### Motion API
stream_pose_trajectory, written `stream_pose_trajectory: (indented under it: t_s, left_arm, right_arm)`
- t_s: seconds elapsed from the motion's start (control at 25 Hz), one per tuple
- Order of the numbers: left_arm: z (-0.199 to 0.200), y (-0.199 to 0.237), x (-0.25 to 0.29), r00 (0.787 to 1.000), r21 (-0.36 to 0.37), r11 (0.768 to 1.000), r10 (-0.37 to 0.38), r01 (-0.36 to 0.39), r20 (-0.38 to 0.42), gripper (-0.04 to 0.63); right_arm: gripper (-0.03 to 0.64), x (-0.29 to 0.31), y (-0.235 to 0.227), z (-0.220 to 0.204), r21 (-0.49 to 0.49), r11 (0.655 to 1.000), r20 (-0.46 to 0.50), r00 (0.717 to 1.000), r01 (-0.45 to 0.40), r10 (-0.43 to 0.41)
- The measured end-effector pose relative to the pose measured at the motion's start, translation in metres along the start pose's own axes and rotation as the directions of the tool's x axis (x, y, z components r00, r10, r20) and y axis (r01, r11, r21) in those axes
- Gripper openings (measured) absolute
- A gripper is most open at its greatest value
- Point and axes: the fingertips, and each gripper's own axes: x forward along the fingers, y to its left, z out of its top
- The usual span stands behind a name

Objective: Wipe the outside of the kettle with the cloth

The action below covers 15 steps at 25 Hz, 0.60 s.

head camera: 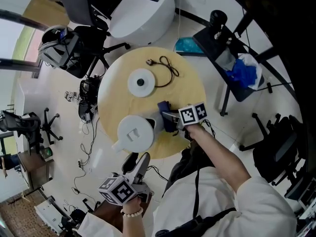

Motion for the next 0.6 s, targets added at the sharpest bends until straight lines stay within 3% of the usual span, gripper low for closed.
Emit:
stream_pose_trajectory:
  t_s: [0.12,0.24,0.32,0.36,0.44,0.52,0.6]
  left_arm:
    - [-0.008,-0.003,0.001,0.999,0.010,0.999,-0.037,0.037,-0.035,0.265]
    - [-0.017,0.007,-0.013,0.998,0.064,0.998,-0.026,0.030,-0.062,0.276]
    - [-0.009,0.022,-0.033,1.000,0.166,0.986,0.012,-0.009,-0.020,0.273]
    - [-0.002,0.031,-0.043,0.999,0.241,0.970,0.040,-0.043,0.016,0.256]
    - [0.018,0.050,-0.056,0.991,0.418,0.900,0.088,-0.121,0.098,0.255]
    - [0.038,0.063,-0.054,0.984,0.589,0.792,0.080,-0.160,0.159,0.279]
    - [0.050,0.067,-0.041,0.987,0.702,0.701,0.014,-0.125,0.161,0.287]
  right_arm:
    - [0.069,-0.020,0.038,0.007,-0.053,0.997,0.022,0.998,-0.062,0.063]
    - [0.067,-0.048,0.080,0.015,-0.096,0.986,0.067,0.988,-0.134,0.141]
    - [0.067,-0.061,0.105,0.019,-0.129,0.979,0.085,0.982,-0.160,0.171]
    - [0.069,-0.066,0.115,0.020,-0.142,0.976,0.091,0.980,-0.164,0.178]
    - [0.069,-0.073,0.132,0.021,-0.153,0.974,0.101,0.977,-0.169,0.185]
    - [0.068,-0.078,0.145,0.022,-0.156,0.973,0.109,0.975,-0.173,0.191]
    - [0.067,-0.083,0.157,0.023,-0.160,0.971,0.122,0.973,-0.176,0.196]
